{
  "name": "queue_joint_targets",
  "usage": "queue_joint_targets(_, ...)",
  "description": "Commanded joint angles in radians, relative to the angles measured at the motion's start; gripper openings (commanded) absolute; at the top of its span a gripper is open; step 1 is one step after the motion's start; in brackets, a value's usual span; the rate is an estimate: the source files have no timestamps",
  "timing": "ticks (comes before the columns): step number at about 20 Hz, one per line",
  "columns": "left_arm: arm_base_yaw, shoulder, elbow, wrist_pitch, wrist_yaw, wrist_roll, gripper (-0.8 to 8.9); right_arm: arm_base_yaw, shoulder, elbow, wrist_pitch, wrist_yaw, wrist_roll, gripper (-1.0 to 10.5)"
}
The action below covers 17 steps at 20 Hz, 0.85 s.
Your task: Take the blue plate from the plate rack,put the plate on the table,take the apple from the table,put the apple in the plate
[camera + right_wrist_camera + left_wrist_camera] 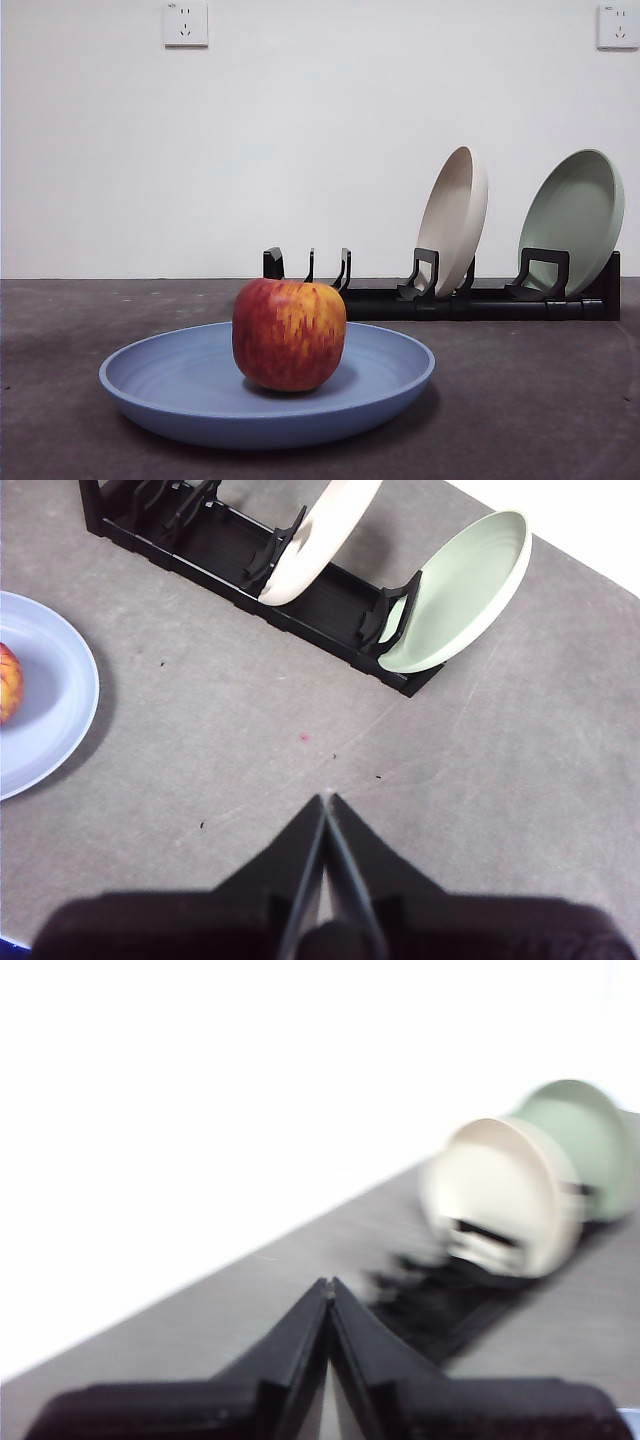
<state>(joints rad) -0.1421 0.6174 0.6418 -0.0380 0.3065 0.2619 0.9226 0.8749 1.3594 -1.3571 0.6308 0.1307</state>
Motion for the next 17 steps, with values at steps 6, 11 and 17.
queue_joint_targets(6,0.209,-0.356,-0.55,0.106,0.003,-0.084,-0.03,0.001,0.0,0.001,-0.021,0.003,-0.002,0.1)
queue_joint_targets(11,0.229,-0.487,-0.634,0.037,-0.026,-0.138,-0.03,0.001,0.0,0.001,-0.021,0.003,-0.002,0.1)
queue_joint_targets(17,0.229,-0.613,-0.633,-0.104,-0.045,-0.21,-0.03,0.001,0.0,0.001,-0.021,0.003,-0.002,0.0)
